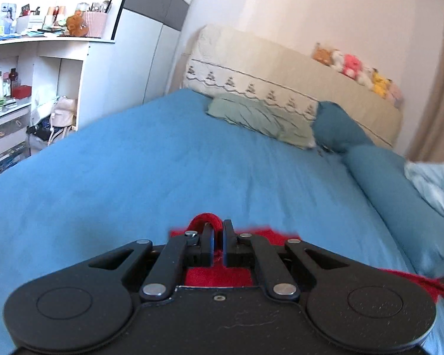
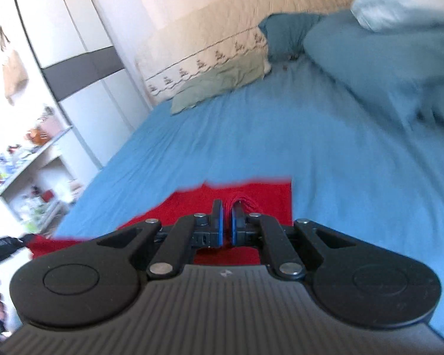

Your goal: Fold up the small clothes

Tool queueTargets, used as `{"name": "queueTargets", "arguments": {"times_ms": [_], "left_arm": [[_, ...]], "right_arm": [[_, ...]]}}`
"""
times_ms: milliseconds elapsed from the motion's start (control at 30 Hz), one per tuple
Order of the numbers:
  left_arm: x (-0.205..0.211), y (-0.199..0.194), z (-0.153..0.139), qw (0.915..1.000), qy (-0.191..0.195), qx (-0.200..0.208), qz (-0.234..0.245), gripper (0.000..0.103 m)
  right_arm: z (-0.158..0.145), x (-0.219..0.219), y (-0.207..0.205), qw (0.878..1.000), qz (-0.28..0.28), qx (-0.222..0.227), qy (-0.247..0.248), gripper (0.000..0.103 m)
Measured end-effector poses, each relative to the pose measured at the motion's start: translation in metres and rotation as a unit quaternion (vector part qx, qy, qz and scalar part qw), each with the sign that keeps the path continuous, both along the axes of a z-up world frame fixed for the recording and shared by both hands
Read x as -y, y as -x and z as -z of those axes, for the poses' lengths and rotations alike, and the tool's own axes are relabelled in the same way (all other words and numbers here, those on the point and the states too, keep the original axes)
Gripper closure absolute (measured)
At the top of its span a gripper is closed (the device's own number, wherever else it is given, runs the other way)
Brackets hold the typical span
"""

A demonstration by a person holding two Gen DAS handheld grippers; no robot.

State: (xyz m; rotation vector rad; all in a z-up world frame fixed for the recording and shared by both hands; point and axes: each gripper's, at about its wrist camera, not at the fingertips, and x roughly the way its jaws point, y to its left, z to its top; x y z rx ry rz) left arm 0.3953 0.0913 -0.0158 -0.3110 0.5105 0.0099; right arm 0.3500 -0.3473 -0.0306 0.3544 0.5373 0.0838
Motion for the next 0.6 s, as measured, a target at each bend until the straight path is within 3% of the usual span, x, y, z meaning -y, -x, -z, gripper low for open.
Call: {"name": "queueTargets", "arguments": {"times_ms": [133, 233, 333, 433, 500, 533, 567, 600], "left_arm": [[0.005, -0.108, 0.05, 0.9985, -0.002, -0.043, -0.035, 0.098], [0.009, -0.15, 0.098, 0.9954, -0.007, -0.084, -0.046, 0.098], [0.01, -0.17, 0.138, 0.9928, -0.012, -0.106, -0.053, 0.098], [-0.005, -0.177, 0.156, 0.9917, 0.022, -0.109, -0.064, 0.098], [-0.014, -0.178, 0.161, 0.9904, 0.042, -0.11, -0.072, 0.085], [-0.018, -0.175, 0.161, 0.9905, 0.045, -0.105, -0.077, 0.073], [-0.018, -0.175, 0.155, 0.9906, 0.041, -0.103, -0.08, 0.047], [-0.018, -0.17, 0.15, 0.9914, 0.034, -0.098, -0.08, 0.036]], "right_arm": [[0.048, -0.003, -0.105, 0.999, 0.012, -0.03, 0.026, 0.082], [0.094, -0.012, -0.151, 0.996, 0.024, -0.071, 0.048, 0.082], [0.123, -0.012, -0.17, 0.996, 0.035, -0.071, 0.043, 0.082], [0.132, -0.003, -0.185, 0.997, 0.033, -0.056, 0.037, 0.082], [0.136, -0.001, -0.194, 0.998, 0.024, -0.051, 0.041, 0.081], [0.136, -0.001, -0.194, 0.998, 0.023, -0.048, 0.041, 0.076], [0.135, -0.001, -0.192, 0.997, 0.027, -0.049, 0.044, 0.056], [0.133, 0.0, -0.187, 0.997, 0.033, -0.044, 0.049, 0.022]]}}
